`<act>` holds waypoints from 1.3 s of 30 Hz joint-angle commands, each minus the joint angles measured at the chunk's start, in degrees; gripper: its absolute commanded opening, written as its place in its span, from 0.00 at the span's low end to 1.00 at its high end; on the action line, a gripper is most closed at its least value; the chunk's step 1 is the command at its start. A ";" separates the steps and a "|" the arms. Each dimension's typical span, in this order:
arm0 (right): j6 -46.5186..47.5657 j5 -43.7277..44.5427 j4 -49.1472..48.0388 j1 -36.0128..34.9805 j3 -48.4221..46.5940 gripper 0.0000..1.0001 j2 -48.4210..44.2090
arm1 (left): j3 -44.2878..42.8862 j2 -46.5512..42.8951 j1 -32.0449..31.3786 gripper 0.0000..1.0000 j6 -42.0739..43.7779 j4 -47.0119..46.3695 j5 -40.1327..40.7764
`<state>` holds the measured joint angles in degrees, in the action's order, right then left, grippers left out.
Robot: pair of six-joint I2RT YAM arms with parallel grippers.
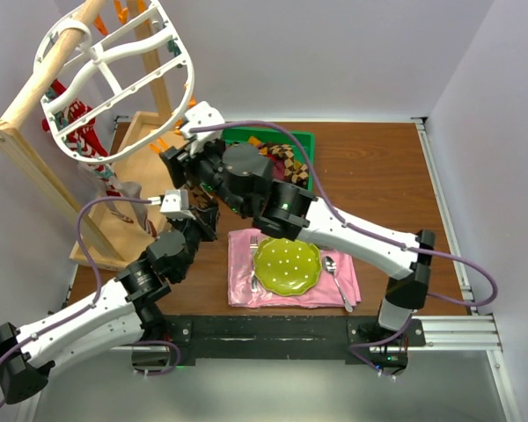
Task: Remove the socks clipped to the hanger
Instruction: Remove the sock from the hanger.
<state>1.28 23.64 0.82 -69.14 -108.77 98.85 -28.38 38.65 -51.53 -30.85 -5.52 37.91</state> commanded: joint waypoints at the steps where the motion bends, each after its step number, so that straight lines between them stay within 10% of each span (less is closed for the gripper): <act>1: 4.43 8.17 6.82 -1.87 -7.85 0.68 4.77 | -1.77 0.98 -0.24 0.00 -0.35 -3.00 0.41; 27: 13.84 16.62 13.24 -3.80 -29.04 0.73 21.82 | -2.56 0.72 -0.24 0.00 0.70 -3.53 -0.82; 39: 15.95 17.93 8.32 -3.81 -28.86 0.51 21.56 | -2.21 -0.24 -0.24 0.00 0.35 -2.30 -1.00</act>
<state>14.26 39.83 12.10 -72.75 -135.06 121.75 -28.60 39.05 -51.53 -30.44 -6.28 36.38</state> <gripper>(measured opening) 0.554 0.037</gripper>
